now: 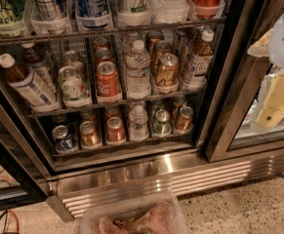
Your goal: Pick green can from top shelf of fridge
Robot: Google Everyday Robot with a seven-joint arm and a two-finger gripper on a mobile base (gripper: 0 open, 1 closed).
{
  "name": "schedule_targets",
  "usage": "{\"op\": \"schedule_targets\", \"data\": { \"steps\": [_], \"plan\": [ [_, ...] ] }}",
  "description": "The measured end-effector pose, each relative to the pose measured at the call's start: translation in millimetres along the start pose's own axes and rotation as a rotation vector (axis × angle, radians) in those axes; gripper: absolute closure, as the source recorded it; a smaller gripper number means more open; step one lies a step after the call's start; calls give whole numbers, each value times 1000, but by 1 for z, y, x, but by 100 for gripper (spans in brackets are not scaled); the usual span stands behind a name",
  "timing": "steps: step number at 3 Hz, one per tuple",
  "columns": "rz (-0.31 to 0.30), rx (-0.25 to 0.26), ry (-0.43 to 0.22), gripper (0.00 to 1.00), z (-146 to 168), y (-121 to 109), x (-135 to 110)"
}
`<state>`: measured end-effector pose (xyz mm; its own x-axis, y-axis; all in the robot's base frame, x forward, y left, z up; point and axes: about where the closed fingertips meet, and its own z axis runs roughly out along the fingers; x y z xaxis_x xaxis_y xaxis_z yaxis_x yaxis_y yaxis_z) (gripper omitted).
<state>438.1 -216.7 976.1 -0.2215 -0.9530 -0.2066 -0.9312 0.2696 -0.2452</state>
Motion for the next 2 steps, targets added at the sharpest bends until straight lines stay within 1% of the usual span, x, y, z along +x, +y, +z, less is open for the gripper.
{"op": "schedule_targets", "data": {
  "steps": [1, 2],
  "plan": [
    [0, 0, 0, 0, 0, 0, 0],
    [11, -14, -50, 0, 2, 7, -15]
  ]
}}
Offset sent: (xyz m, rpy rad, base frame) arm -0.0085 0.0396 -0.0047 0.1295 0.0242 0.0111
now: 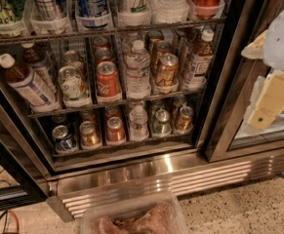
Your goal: Pick green can from top shelf of fridge
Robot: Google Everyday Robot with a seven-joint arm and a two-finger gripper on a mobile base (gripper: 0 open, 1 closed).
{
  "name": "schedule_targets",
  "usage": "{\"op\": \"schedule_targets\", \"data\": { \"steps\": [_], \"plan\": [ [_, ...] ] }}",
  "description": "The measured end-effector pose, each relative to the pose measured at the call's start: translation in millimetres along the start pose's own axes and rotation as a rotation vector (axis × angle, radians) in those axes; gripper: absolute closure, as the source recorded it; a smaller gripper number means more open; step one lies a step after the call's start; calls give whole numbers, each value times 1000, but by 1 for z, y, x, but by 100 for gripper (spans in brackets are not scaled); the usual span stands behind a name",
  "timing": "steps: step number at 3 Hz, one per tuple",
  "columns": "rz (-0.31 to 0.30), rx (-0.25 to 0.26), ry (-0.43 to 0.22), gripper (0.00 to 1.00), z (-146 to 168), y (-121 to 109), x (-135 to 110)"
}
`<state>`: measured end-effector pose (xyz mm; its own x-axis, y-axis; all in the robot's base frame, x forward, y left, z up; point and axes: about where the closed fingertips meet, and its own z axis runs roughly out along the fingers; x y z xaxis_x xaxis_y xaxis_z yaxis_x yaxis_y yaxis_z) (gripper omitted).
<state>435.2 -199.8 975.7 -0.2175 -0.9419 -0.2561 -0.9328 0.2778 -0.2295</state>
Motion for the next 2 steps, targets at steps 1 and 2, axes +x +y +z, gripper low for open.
{"op": "schedule_targets", "data": {
  "steps": [1, 2],
  "plan": [
    [32, -35, -68, 0, 3, 13, -21],
    [89, -69, -112, 0, 7, 24, -35]
  ]
}}
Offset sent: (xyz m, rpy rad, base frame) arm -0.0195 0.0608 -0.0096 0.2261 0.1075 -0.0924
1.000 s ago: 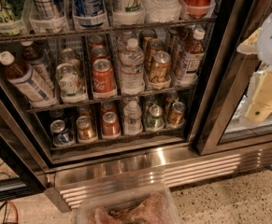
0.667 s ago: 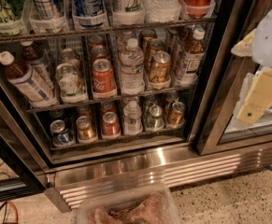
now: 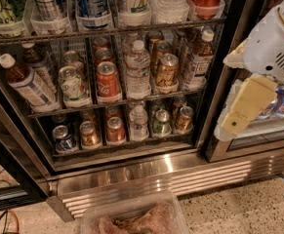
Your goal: Pick green can from top shelf of fridge
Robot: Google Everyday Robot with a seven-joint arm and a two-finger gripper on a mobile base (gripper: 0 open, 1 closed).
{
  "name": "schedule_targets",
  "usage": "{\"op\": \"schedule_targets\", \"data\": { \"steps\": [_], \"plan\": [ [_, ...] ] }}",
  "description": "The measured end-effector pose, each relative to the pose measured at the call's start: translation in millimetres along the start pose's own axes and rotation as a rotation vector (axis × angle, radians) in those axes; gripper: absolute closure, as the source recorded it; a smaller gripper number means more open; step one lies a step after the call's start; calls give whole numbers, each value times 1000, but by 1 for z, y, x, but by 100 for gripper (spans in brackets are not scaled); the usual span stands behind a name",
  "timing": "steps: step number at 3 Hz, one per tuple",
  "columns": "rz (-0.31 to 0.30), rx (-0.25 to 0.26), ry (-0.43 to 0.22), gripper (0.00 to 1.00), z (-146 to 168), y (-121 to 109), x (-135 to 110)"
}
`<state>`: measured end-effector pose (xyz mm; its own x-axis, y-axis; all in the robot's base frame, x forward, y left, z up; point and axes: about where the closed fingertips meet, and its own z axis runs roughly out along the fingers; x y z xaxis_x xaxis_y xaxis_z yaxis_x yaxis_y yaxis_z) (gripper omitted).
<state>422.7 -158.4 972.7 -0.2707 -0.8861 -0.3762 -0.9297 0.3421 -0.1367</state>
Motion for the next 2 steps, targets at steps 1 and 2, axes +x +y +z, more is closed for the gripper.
{"op": "schedule_targets", "data": {
  "steps": [1, 2],
  "plan": [
    [10, -62, -43, 0, 8, 18, -11],
    [9, -64, -48, 0, 7, 19, -13]
  ]
}}
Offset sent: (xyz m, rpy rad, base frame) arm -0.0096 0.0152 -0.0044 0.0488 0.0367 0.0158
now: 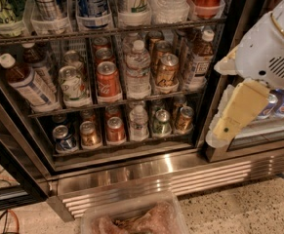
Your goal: Pick green can from top shelf of fridge
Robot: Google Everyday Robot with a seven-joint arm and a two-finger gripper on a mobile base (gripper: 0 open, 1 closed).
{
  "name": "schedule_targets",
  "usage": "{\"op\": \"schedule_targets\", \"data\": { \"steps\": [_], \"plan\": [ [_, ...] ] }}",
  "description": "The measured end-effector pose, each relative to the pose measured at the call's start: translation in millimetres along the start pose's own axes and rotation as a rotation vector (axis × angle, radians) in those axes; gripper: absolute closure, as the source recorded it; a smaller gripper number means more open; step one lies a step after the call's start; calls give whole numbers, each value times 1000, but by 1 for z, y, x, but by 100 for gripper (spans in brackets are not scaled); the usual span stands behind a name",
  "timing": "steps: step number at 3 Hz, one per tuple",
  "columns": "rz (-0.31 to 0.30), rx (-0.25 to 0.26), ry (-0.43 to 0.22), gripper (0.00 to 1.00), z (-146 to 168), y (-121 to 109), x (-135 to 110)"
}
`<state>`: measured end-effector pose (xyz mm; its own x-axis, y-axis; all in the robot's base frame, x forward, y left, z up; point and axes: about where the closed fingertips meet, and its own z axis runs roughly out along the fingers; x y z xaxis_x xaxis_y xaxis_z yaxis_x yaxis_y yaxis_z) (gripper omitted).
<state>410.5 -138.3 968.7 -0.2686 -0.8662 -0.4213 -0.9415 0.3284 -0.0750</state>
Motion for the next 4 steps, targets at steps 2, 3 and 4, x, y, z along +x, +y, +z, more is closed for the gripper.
{"op": "schedule_targets", "data": {
  "steps": [2, 3, 4],
  "plan": [
    [77, 68, 36, 0, 50, 34, 3],
    [168, 67, 43, 0, 81, 41, 8],
    [228, 33, 43, 0, 109, 45, 13]
  ]
}}
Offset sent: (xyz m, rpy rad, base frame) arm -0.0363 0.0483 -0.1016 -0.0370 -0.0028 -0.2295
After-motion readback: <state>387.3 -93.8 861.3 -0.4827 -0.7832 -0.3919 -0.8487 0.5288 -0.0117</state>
